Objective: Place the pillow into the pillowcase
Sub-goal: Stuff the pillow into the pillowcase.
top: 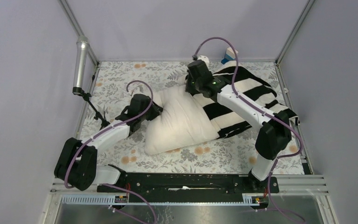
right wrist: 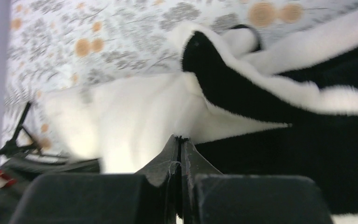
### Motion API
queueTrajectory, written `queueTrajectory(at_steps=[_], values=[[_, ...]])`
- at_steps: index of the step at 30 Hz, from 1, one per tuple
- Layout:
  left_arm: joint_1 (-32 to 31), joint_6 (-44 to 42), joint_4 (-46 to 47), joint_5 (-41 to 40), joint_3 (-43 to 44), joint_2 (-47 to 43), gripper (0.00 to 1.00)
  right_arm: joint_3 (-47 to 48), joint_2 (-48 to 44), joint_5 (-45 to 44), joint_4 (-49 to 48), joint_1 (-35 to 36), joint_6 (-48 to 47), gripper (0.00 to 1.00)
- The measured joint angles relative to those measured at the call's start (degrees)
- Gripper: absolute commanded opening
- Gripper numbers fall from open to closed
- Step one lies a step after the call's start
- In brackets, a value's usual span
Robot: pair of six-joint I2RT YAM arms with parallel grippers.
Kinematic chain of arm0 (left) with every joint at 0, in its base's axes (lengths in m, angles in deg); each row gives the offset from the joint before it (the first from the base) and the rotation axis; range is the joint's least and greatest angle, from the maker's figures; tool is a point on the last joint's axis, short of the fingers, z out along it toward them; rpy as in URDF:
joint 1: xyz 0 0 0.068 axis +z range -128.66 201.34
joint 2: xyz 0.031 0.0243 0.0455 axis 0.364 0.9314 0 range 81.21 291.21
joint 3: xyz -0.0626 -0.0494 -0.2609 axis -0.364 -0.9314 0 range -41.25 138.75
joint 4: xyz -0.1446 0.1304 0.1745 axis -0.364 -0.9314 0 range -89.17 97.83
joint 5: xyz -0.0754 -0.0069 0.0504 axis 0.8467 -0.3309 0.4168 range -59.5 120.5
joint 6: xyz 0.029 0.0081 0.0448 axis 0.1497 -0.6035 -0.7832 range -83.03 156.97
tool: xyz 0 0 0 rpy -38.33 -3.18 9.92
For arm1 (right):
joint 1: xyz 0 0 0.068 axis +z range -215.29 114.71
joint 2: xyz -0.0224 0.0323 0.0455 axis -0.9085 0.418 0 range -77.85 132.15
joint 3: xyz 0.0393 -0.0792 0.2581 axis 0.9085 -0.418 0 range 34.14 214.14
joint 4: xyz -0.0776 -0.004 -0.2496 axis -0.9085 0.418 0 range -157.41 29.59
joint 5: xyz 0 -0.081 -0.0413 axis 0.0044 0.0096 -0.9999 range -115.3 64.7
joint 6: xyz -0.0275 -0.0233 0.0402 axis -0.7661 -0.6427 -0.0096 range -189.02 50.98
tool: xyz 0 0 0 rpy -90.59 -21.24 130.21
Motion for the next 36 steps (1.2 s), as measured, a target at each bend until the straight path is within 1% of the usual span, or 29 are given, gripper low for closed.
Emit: queueTrajectory(at_steps=[2, 4, 9, 10, 12, 14, 15, 18, 19, 20, 21, 24, 26, 30, 31, 34, 36], values=[[-3.80, -0.37, 2.82, -1.11, 1.79, 2.60, 0.00, 3.72, 1.31, 0.07, 1.95, 3.48, 0.46, 0.00], [-6.25, -0.07, 3.87, -2.40, 2.51, 4.15, 0.00, 6.95, 3.32, 0.42, 3.96, 5.75, 0.52, 0.00], [-9.20, 0.61, 2.82, -4.63, 2.64, 4.72, 0.00, 12.68, 7.67, 1.60, 6.99, 6.36, 0.55, 0.00], [-9.20, 1.05, 2.51, -4.83, 2.64, 4.70, 0.00, 13.05, 7.87, 1.77, 7.28, 6.21, 0.50, 0.02], [-8.17, 2.49, 1.79, -4.55, 2.64, 4.55, 0.00, 14.49, 8.26, 1.42, 8.72, 5.84, -0.07, 0.12], [-5.86, 4.44, 0.85, -3.37, 2.64, 4.55, 0.00, 15.32, 8.28, 0.04, 9.86, 5.42, -1.55, 0.26], [-4.63, 5.33, 0.33, -2.71, 2.64, 4.55, 0.00, 15.52, 8.28, -0.61, 10.23, 5.27, -2.12, 0.41], [-1.11, 8.59, -0.50, -0.87, 2.64, 4.55, 0.00, 15.50, 7.98, -1.05, 11.08, 4.98, -3.93, 0.81], [0.04, 9.92, -0.44, -0.35, 2.64, 4.55, 0.00, 15.10, 7.50, -1.27, 11.37, 5.16, -4.57, 0.90], [1.01, 11.15, 0.11, 0.22, 2.64, 4.55, 0.00, 14.14, 6.49, -1.62, 11.34, 5.33, -4.92, 0.96], [1.90, 12.28, 0.92, 0.90, 2.67, 4.55, 0.00, 12.00, 4.61, -2.40, 11.15, 5.49, -5.68, 0.98], [4.09, 13.38, 1.01, 2.08, 2.73, 5.01, 0.00, 4.24, -3.37, -6.75, 11.52, 5.66, -6.69, 0.97], [5.40, 13.84, 0.90, 3.39, 3.28, 6.34, 0.00, -1.25, -9.81, -10.75, 11.43, 5.68, -6.67, 0.94], [7.50, 13.92, 0.13, 5.60, 5.64, 8.81, 0.00, -14.51, -23.21, -18.43, 9.27, 5.68, -5.07, 0.73], [7.91, 13.84, -0.07, 5.90, 6.16, 9.20, 0.00, -18.99, -26.80, -20.17, 8.55, 5.66, -4.17, 0.70], [9.33, 13.40, -0.35, 6.88, 7.34, 10.01, 0.00, -30.08, -33.29, -22.97, 6.01, 5.60, -2.54, 0.69], [9.84, 13.05, -0.52, 7.23, 7.54, 10.10, 0.00, -36.04, -34.91, -23.56, 3.87, 5.57, -2.43, 0.66]])
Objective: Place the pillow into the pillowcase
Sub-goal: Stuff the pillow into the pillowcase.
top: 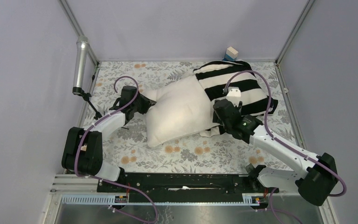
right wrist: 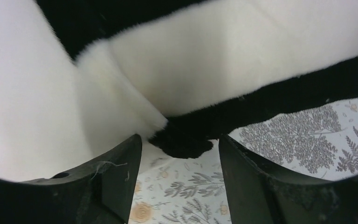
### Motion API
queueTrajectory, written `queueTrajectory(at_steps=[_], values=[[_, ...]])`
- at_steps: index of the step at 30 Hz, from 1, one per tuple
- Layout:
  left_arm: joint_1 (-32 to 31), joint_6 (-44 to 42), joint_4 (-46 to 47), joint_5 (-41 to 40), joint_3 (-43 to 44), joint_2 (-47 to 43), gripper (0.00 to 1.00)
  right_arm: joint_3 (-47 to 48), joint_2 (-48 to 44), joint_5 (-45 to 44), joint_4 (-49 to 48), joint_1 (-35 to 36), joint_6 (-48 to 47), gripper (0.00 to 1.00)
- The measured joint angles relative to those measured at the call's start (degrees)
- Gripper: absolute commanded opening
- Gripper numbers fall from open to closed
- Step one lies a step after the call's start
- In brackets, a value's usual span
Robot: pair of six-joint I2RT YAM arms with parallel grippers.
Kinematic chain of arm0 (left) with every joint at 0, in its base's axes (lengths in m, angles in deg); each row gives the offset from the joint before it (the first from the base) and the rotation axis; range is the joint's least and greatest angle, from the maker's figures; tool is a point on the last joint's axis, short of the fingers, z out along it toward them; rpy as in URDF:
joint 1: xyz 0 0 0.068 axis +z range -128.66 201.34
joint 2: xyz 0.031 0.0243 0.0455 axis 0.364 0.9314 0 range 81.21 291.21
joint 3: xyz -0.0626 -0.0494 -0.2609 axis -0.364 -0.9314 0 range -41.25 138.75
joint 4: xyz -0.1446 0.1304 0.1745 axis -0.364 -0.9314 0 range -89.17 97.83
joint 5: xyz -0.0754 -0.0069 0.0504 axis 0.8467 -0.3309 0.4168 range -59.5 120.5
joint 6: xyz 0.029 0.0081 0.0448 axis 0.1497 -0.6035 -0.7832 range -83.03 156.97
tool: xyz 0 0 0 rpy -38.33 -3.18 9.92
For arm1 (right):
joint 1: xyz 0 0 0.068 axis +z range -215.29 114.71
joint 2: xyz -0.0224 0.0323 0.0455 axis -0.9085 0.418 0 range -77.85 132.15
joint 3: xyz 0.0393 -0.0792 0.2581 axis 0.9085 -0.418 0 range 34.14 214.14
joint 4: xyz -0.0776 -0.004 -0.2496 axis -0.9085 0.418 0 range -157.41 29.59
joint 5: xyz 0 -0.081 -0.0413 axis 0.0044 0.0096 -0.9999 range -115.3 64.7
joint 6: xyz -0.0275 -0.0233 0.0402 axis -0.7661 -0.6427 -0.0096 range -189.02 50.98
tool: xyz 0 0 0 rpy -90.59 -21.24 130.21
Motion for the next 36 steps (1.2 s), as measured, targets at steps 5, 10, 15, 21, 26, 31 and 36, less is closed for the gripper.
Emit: queueTrajectory(at_steps=[5, 10, 15, 21, 26, 31, 36], values=[[0.83, -0.63, -0.11, 1.09, 0.02, 0.07, 0.00, -5.40, 2.67, -0.11, -3.43, -1.14, 0.37, 0.57], [1.99, -1.09, -0.57, 1.97, 0.11, 0.07, 0.00, -5.55, 3.74, -0.83, -5.70, -2.73, 1.75, 0.45], [2.51, -1.95, -1.01, 2.23, 0.31, 0.07, 0.00, -5.55, 3.72, -2.91, -5.35, -3.78, 2.86, 0.06], [2.54, -2.56, -0.94, 2.34, 0.31, 0.07, 0.00, -0.46, 5.66, -1.66, -1.07, 0.09, 3.30, 0.00], [0.81, -2.93, -1.27, -2.40, 0.31, -0.46, 0.00, 9.38, 12.15, 1.92, -0.22, 13.73, 3.26, 0.00], [-3.61, -6.05, -5.33, -7.85, 1.99, -4.28, 0.03, 14.95, 14.75, 7.32, 5.99, 13.40, 0.90, 0.00], [-9.38, -14.62, -18.29, -9.79, 10.12, -8.94, 0.36, 33.44, 15.74, 9.99, 18.14, 9.03, -3.48, 0.00]])
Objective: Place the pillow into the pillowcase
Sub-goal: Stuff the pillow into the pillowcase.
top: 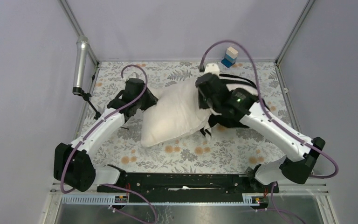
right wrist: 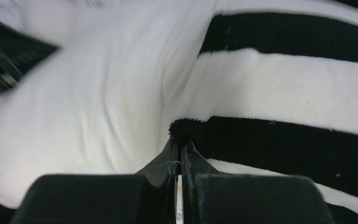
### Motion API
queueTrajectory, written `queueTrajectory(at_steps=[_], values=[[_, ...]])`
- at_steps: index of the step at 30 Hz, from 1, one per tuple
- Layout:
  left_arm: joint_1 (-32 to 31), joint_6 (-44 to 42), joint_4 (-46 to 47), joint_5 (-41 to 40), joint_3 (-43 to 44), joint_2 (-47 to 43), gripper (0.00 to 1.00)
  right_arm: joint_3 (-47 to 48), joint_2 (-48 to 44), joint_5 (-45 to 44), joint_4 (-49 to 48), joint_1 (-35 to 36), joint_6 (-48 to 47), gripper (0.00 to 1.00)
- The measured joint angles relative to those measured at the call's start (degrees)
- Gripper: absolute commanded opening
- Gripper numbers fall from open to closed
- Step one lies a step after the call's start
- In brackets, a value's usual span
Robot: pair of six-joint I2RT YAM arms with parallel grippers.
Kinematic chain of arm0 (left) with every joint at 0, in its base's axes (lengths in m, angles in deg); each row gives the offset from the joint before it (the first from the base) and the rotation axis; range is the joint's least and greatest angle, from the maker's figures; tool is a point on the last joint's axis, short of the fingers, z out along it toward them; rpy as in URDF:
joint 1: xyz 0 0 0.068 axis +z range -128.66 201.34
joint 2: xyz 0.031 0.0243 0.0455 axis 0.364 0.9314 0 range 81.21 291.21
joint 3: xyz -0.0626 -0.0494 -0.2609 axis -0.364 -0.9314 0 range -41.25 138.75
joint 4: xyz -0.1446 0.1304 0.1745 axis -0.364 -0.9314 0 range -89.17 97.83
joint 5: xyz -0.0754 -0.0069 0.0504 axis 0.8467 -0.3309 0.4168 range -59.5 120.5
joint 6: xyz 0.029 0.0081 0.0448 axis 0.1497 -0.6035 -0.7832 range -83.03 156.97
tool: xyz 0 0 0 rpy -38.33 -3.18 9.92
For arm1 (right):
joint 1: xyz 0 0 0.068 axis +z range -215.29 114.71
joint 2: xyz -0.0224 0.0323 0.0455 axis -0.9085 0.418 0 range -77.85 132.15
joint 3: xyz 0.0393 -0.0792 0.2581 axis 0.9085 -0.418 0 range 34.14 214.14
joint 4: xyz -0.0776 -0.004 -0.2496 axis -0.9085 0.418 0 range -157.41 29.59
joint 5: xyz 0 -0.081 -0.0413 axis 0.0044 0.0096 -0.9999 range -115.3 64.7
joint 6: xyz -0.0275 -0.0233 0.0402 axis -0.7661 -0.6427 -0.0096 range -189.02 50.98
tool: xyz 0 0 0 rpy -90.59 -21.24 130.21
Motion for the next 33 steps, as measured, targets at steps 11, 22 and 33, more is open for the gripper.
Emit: queueTrajectory(at_steps=[11, 22, 33], values=[[-6.60, -17.31, -25.90, 1.99, 18.95, -1.95, 0.99, 25.59, 6.82, 12.63, 10.08, -12.44, -2.54, 0.00], [-6.58, -26.95, -26.71, 2.97, 37.70, -0.83, 0.99, 26.51, 32.46, 22.34, 0.61, -23.96, -2.43, 0.00], [-6.51, -27.71, -13.42, -0.48, 14.32, 0.96, 0.35, 25.83, 27.87, 22.25, -3.93, -23.47, -1.57, 0.55]])
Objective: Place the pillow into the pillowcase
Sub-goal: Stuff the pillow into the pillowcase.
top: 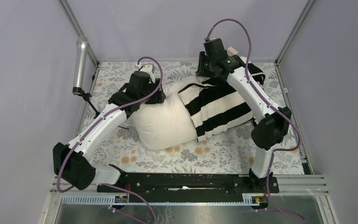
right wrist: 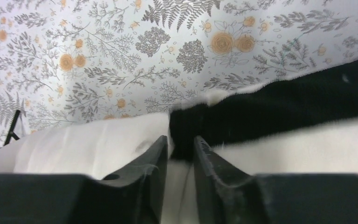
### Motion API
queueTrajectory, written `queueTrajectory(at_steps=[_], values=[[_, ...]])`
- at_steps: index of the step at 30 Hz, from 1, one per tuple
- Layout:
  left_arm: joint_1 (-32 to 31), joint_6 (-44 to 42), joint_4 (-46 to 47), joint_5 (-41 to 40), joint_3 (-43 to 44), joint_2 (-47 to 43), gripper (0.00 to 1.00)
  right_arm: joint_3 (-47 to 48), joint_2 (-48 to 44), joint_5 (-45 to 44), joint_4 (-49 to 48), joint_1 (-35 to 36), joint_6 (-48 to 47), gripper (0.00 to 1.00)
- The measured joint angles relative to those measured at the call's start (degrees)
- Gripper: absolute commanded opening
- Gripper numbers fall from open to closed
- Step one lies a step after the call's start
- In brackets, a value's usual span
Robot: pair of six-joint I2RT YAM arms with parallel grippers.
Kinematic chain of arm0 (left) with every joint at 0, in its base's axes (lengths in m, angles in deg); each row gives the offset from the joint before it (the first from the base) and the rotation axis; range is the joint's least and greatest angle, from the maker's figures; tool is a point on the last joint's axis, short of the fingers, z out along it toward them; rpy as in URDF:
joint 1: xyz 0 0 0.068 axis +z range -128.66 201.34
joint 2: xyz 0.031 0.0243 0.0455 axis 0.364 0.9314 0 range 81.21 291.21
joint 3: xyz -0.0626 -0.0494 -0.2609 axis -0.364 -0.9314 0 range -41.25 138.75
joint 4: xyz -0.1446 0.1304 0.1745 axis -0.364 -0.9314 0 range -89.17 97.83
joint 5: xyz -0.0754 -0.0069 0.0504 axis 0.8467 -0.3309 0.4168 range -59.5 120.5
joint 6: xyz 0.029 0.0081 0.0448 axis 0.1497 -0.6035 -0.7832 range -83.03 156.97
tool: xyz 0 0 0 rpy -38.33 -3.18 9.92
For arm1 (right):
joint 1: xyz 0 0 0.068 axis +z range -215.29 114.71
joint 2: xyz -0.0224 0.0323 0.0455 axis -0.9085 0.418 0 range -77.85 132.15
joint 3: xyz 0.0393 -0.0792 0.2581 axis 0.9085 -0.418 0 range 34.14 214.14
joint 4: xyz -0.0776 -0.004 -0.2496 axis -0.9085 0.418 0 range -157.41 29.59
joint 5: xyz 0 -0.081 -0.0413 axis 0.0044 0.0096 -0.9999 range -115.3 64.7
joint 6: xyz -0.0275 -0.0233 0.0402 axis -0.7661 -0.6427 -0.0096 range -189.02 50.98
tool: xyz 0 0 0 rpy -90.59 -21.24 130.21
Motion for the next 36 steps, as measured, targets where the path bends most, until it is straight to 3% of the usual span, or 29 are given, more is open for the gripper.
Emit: queueTrajectory(at_steps=[2, 4, 14, 22, 24, 29, 31, 32, 36], values=[[-0.13, 1.79, 4.04, -0.31, -1.68, 0.63, 0.10, -1.03, -1.90, -2.12, -1.05, 0.94, -0.61, 0.84], [-0.31, 3.17, 7.85, -0.83, -3.56, 1.14, 0.00, -3.85, -5.09, -4.98, -2.40, 2.64, -1.22, 0.98], [-0.33, 6.71, 14.99, -2.75, -9.55, -0.39, 0.00, -25.57, -26.80, -20.76, -12.04, 18.82, -4.24, 1.00], [-0.33, 7.76, 15.04, -2.75, -10.73, -0.63, 0.00, -34.40, -21.79, -24.65, -15.87, 21.84, -6.45, 0.98], [-0.33, 7.93, 15.02, -2.75, -10.82, -0.63, 0.00, -34.18, -19.23, -26.43, -16.57, 21.79, -7.45, 0.88], [-0.33, 8.20, 15.04, -2.75, -11.47, -0.81, 0.00, -29.75, -14.56, -29.77, -16.17, 20.24, -9.07, 0.25], [-0.33, 8.41, 14.99, -2.67, -11.91, -0.94, 0.00, -26.88, -13.18, -30.62, -15.37, 18.10, -8.90, 0.07], [-0.35, 8.57, 15.10, -2.56, -12.20, -0.94, 0.00, -25.22, -12.61, -30.77, -14.56, 16.87, -8.59, 0.00], [-0.33, 10.01, 16.11, -1.79, -12.44, -0.17, 0.00, -14.78, -10.21, -27.80, -8.61, 15.93, -5.99, 0.00]])
